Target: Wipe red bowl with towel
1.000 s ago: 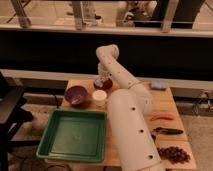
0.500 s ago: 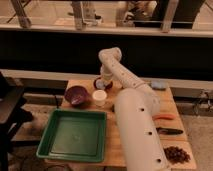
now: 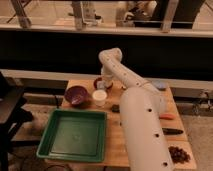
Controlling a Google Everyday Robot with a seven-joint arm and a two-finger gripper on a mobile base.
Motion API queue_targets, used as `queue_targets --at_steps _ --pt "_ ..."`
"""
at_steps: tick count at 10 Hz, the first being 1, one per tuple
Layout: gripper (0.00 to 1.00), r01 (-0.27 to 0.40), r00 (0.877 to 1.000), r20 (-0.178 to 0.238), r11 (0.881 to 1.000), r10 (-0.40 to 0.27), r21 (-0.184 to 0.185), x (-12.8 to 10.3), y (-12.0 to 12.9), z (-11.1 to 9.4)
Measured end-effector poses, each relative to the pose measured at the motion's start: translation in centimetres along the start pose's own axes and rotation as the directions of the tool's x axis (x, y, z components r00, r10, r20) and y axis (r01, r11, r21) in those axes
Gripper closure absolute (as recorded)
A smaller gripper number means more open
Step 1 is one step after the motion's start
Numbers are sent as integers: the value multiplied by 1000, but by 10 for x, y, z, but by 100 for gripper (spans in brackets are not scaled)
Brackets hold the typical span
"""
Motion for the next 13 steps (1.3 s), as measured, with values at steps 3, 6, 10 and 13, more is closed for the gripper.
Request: queue_targets --at_steps 3,6,10,13 --pt "100 -16 999 -29 1000 16 -8 13 3 1" --pt "100 -17 999 -45 1000 17 -20 20 -2 5" --pt "100 -10 998 -64 1000 8 -27 28 -17 13" --pt "100 3 998 -60 1000 -4 -29 25 -24 16"
